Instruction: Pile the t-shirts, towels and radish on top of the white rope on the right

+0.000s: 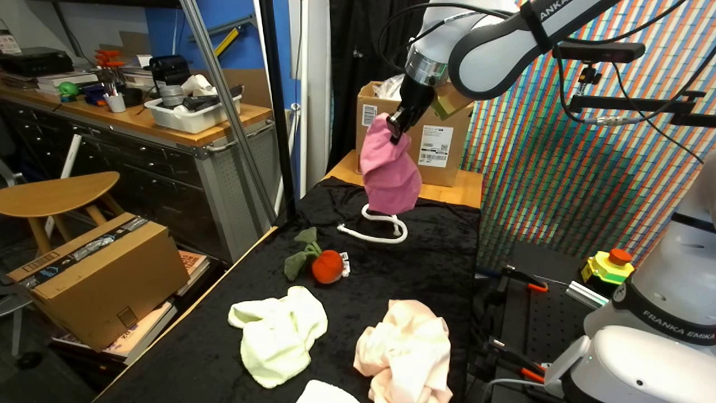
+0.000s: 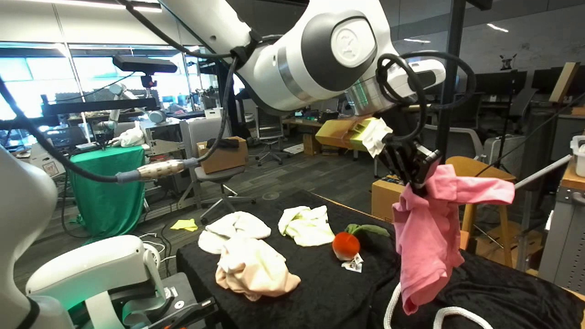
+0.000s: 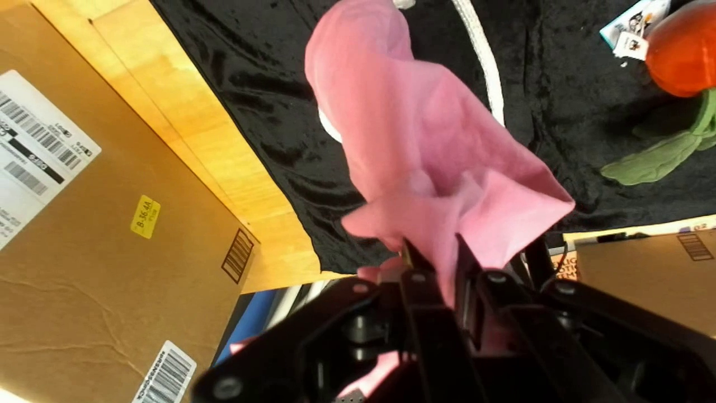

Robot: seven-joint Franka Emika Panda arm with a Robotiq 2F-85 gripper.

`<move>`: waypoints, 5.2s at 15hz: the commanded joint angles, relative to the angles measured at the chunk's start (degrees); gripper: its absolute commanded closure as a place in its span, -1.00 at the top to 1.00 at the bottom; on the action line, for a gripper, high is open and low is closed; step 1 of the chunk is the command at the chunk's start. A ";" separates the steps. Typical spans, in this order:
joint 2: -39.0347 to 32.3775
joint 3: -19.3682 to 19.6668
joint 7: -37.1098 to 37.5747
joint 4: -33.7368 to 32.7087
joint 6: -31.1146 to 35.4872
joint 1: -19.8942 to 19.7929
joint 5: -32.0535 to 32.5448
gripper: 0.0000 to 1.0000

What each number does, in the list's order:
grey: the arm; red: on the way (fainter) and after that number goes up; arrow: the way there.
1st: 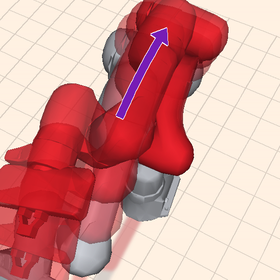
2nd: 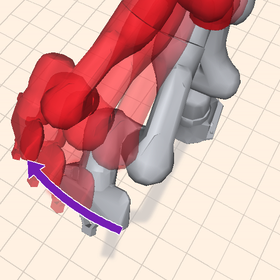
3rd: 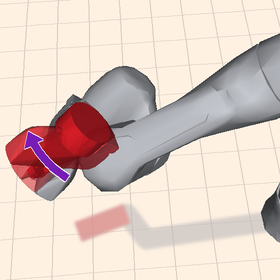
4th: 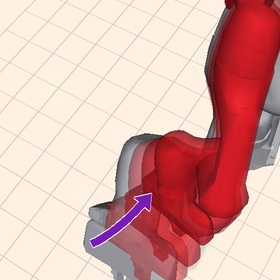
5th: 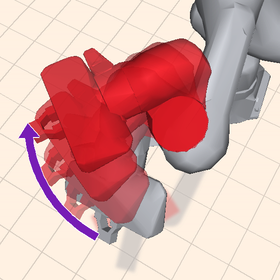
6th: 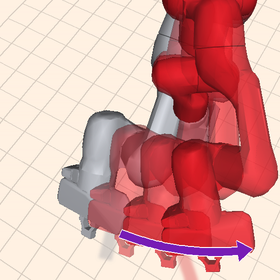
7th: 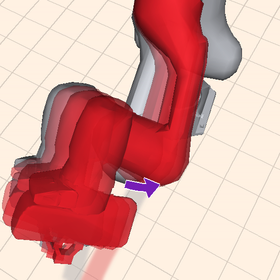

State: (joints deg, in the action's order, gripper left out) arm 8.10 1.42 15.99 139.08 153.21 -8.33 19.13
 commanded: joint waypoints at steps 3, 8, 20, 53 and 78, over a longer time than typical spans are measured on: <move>-2.26 -0.39 4.75 -2.59 -1.03 -0.25 4.22 0.13; -1.79 -0.59 0.88 -1.47 -4.17 2.05 0.88 0.89; -10.96 -8.72 -10.60 -8.85 -11.87 14.20 -8.55 1.00; -49.29 -8.66 4.61 -36.95 -9.27 30.75 -14.72 1.00; -36.13 0.55 10.95 -24.86 -2.76 37.96 -2.04 -0.86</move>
State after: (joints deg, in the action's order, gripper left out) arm -36.02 -0.96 23.88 106.74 146.69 28.12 13.43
